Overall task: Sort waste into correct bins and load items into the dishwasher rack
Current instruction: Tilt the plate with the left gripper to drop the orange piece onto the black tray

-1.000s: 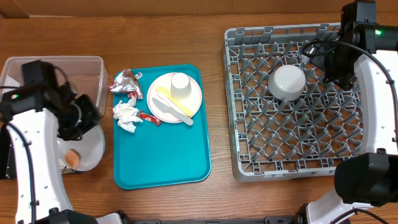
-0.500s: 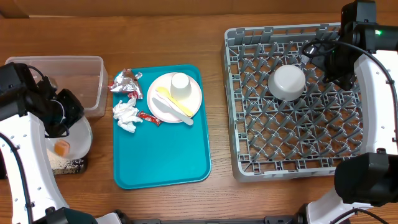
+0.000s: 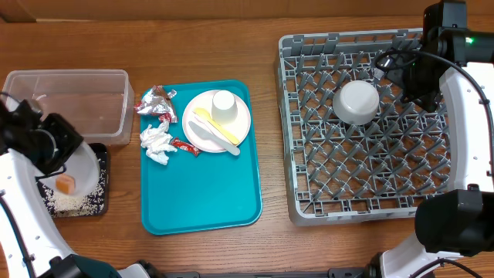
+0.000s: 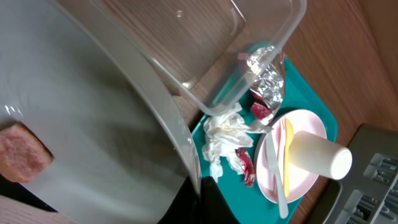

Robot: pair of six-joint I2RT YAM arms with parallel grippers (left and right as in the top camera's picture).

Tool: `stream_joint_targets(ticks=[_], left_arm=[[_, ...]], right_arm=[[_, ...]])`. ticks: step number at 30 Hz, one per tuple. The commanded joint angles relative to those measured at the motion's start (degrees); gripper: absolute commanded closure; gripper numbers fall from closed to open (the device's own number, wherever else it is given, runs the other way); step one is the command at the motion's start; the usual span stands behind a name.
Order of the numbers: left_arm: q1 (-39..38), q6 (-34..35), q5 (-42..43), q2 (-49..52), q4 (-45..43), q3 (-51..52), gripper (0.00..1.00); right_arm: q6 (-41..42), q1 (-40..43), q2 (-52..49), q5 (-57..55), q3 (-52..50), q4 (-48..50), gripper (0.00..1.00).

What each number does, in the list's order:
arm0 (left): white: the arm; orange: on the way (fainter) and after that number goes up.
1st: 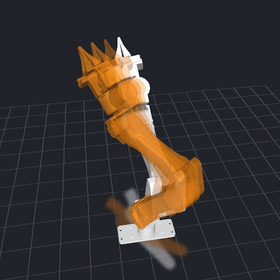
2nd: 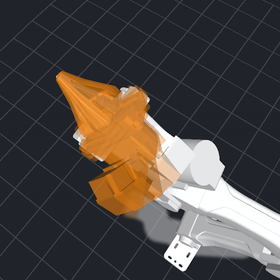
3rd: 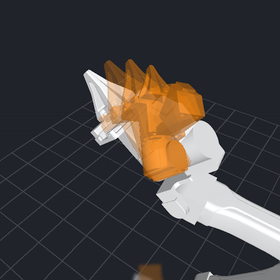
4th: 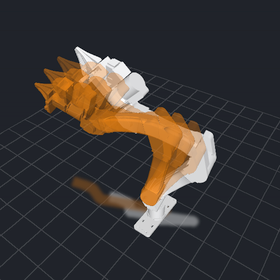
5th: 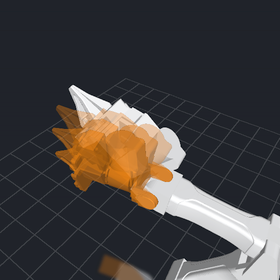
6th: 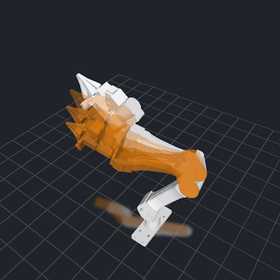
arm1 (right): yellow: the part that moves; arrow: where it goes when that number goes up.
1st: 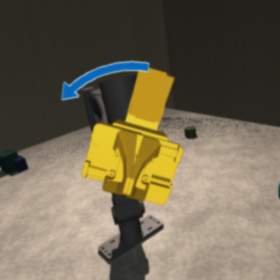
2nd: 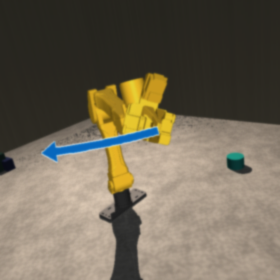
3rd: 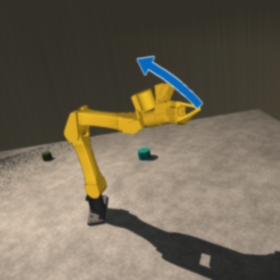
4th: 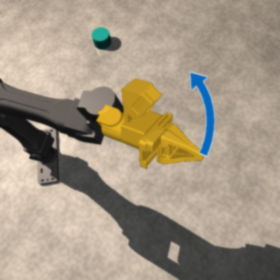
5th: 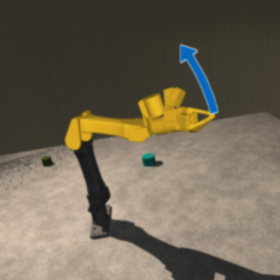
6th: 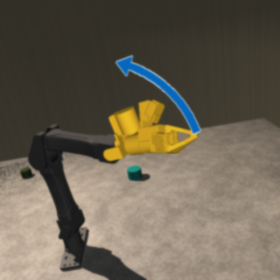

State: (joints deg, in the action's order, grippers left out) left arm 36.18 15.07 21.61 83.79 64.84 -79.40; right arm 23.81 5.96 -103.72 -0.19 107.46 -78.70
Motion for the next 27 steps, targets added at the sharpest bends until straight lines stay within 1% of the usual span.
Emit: stream_joint_targets(ticks=[1,3,6,11,17,19,22,27], left_arm=[[2.6,-4.0,4.1,-1.0,0.5,-1.4,0.96],[4.0,-4.7,7.1,-1.0,0.3,-1.4,0.96],[6.0,-7.0,13.7,-1.0,-1.1,-1.4,0.96],[7.9,-7.9,15.8,0.0,-1.0,-1.3,0.96],[10.0,-11.2,24.0,2.3,-0.4,-0.1,0.96],[11.1,-11.8,25.2,2.5,-0.6,0.7,0.96],[13.3,-13.5,24.9,2.6,-0.5,1.5,0.96],[16.3,-13.6,26.1,2.6,0.0,1.5,0.96]], right_arm=[[0.2,0.1,0.5,0.3,0.1,0.2,0.00],[0.2,0.1,0.5,0.3,0.1,0.2,0.00],[0.2,0.1,0.5,0.3,0.1,0.2,0.00],[0.2,0.1,0.5,0.3,0.1,0.2,0.00],[0.2,0.1,0.5,0.3,0.1,0.2,0.00],[0.2,0.1,0.5,0.3,0.1,0.2,0.00],[0.2,0.1,0.5,0.3,0.1,0.2,0.00],[0.2,0.1,0.5,0.3,0.1,0.2,0.00]])
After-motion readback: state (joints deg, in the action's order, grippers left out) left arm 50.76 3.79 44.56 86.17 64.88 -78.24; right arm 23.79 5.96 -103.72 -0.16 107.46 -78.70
